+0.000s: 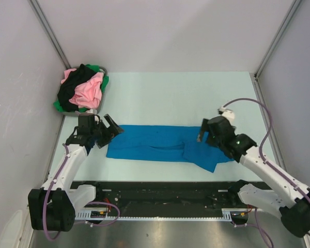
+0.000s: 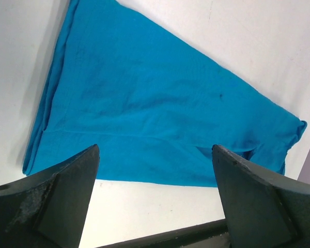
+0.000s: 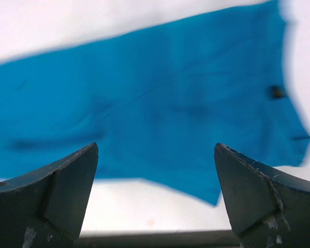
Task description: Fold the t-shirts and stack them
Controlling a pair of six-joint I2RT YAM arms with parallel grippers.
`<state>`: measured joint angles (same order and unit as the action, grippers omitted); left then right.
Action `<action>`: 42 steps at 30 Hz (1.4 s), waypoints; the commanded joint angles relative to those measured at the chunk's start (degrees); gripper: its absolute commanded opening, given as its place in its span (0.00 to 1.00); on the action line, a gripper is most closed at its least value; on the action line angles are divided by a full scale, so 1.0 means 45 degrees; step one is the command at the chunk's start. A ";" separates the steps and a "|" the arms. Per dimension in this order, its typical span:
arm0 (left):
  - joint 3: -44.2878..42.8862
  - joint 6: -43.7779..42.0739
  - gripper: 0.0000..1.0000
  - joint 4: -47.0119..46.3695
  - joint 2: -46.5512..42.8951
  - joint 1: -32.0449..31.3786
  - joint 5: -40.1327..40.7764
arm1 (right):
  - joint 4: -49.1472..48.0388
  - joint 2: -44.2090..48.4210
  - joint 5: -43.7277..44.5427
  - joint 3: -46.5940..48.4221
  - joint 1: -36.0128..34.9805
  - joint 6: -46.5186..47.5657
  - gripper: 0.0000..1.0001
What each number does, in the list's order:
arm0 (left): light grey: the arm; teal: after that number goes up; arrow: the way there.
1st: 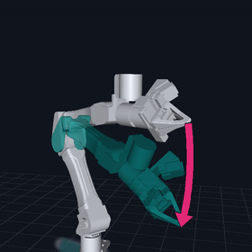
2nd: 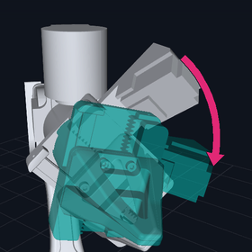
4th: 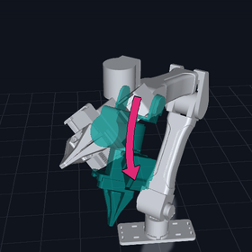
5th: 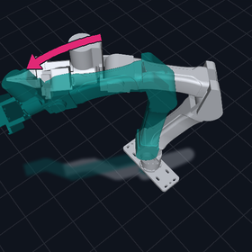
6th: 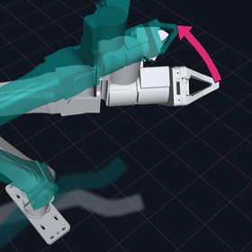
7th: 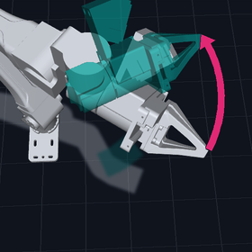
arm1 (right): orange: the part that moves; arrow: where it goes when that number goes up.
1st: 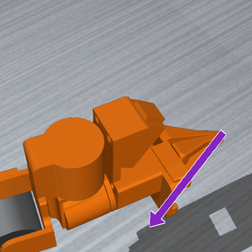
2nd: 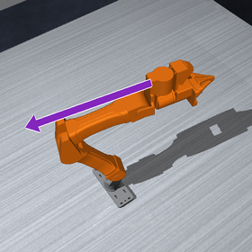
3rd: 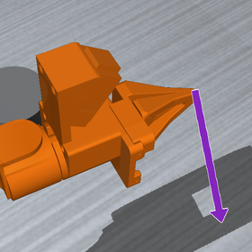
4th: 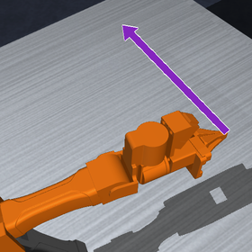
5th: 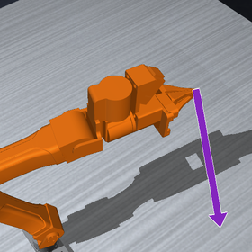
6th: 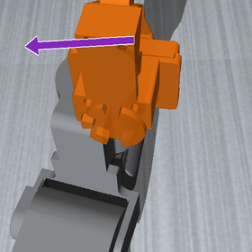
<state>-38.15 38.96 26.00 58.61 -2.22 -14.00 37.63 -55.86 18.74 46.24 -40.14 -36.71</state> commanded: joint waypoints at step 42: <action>-0.0857 -0.0357 0.95 -0.0817 0.2189 0.0083 -0.0815 | -0.2891 -0.6409 0.0133 0.0973 0.7376 -0.2896 0.86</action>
<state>-38.70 37.95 23.64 67.61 -2.15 -16.97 30.87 -78.08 21.39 46.02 -8.27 -50.24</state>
